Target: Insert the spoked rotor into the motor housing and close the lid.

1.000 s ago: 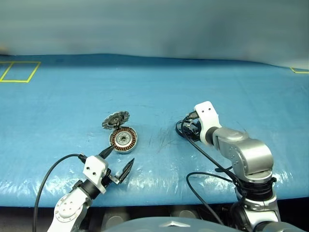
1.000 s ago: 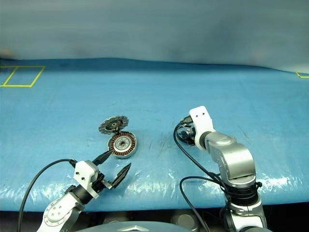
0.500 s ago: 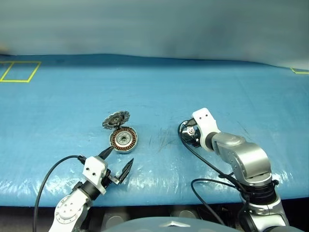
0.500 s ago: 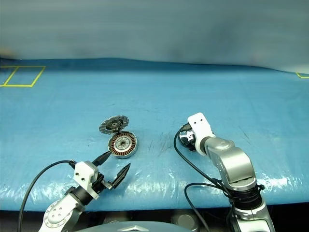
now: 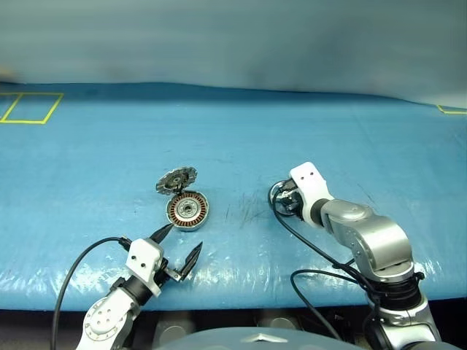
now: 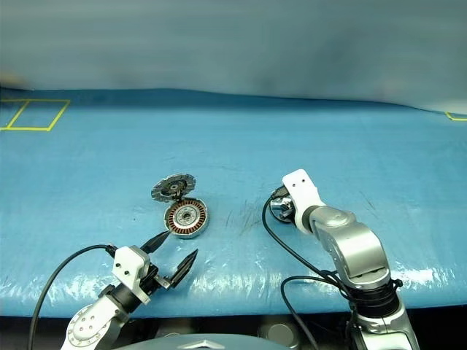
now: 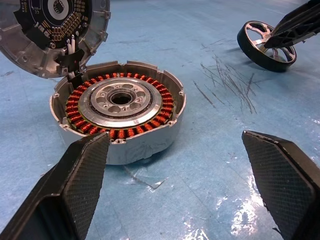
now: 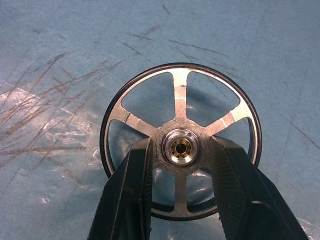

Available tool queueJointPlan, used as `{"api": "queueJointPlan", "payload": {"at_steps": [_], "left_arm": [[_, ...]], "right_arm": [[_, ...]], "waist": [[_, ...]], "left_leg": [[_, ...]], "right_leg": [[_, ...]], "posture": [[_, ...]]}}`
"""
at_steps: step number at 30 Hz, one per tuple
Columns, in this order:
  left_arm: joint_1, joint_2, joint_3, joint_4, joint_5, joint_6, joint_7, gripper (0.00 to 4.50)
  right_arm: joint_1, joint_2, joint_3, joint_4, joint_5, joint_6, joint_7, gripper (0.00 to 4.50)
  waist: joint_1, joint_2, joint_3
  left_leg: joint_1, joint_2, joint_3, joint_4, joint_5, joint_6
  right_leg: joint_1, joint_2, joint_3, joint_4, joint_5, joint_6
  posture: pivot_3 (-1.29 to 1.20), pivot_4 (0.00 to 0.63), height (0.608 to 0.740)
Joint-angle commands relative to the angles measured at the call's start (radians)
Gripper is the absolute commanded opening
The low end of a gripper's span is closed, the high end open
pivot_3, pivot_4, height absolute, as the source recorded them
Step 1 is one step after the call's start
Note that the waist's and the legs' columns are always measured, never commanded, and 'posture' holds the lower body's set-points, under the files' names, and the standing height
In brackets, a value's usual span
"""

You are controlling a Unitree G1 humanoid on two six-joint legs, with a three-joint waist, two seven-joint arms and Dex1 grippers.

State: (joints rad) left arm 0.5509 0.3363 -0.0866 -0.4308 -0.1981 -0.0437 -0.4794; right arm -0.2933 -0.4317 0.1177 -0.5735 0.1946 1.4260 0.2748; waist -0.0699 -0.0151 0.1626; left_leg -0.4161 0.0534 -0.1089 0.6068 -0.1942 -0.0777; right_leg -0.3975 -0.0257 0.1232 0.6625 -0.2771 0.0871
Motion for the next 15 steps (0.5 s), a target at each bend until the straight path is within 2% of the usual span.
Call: {"api": "queueJointPlan", "payload": {"at_steps": [1,10,15], "left_arm": [[-0.008,-0.004,-0.002,-0.010,0.002,-0.011,0.002,4.50],[-0.024,-0.003,0.005,-0.007,-0.003,-0.020,-0.001,4.50],[-0.016,-0.006,0.011,-0.016,-0.002,-0.036,0.002,4.50]], "right_arm": [[-0.007,-0.034,0.028,-0.018,0.006,-0.004,0.007,1.31],[-0.146,-0.159,0.077,-0.134,0.123,-0.033,0.164,1.31],[-0.229,-0.156,0.095,-0.174,0.218,-0.046,0.251,1.31]], "waist": [[0.001,0.000,0.000],[0.000,0.004,0.004],[0.001,0.003,0.004]], "left_leg": [[0.000,0.000,0.000,0.000,0.000,0.000],[-0.005,0.000,0.000,0.000,0.000,0.000],[-0.005,0.000,0.000,0.000,0.000,0.001]], "right_leg": [[0.000,0.000,0.000,0.000,0.000,0.000],[0.000,0.000,0.000,0.001,0.001,0.001],[0.000,0.000,0.000,0.000,0.001,0.001]], "posture": [[0.00,0.150,0.740],[0.00,0.150,0.740],[0.00,0.150,0.740]]}}
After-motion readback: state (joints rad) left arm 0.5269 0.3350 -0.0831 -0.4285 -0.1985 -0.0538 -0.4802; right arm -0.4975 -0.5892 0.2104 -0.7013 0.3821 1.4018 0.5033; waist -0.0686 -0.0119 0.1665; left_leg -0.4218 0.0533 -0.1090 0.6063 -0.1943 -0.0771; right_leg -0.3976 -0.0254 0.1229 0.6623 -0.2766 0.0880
